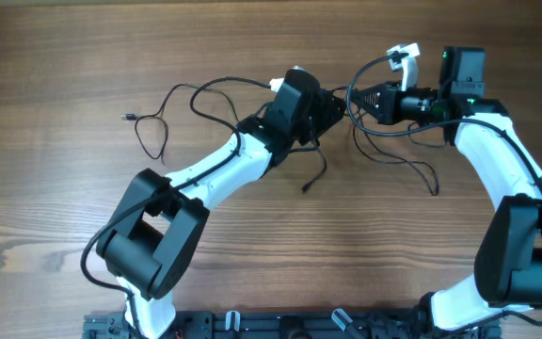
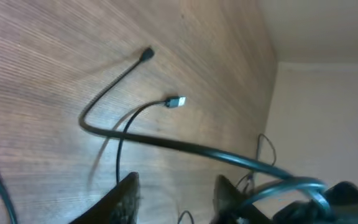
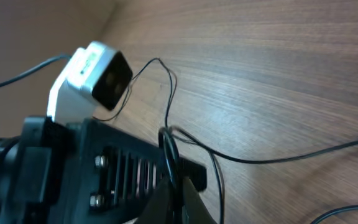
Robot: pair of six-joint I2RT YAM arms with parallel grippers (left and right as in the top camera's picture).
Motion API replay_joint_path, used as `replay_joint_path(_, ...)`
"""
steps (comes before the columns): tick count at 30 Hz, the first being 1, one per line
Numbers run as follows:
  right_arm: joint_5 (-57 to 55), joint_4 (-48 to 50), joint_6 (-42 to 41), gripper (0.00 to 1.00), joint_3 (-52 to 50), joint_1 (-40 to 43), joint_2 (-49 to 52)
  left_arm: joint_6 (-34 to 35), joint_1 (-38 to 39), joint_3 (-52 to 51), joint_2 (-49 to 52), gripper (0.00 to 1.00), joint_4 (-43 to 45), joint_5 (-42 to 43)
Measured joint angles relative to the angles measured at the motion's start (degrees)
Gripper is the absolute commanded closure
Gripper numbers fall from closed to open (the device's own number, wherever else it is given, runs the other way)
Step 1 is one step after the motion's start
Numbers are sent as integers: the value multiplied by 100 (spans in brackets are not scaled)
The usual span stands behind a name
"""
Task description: Untangle cables
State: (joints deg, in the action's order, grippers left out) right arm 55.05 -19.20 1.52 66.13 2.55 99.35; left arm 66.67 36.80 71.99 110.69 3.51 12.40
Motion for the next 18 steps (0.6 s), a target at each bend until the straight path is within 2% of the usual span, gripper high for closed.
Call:
replay_joint_path(4,-127,-13,-85,96,0,-39,11,-111,-76,28,0,96,-17,-46)
replay_joint_path(9,-1679,-284,-1034,96,-2,-42,66,-361,-527,125,-2,96,-874,376)
replay_joint_path(11,-2433,-269,-1261,96,0,234,66,-409,-1117,59,11,96,-955,269)
replay_joint_path(14,-2809,-260,-1390,96,0,247,66,-564,-1290,57,11,96,-857,291)
replay_joint_path(15,-2769,-212,-1410,96,0,236,66,-599,-1257,57,11,73,-789,374)
replay_joint_path(16,-2677,-146,-1423,96,0,236,66,-629,-1174,57,11,61,-651,553)
replay_joint_path(18,-2181,15,-1434,96,0,232,66,-678,-949,50,11,50,-439,892)
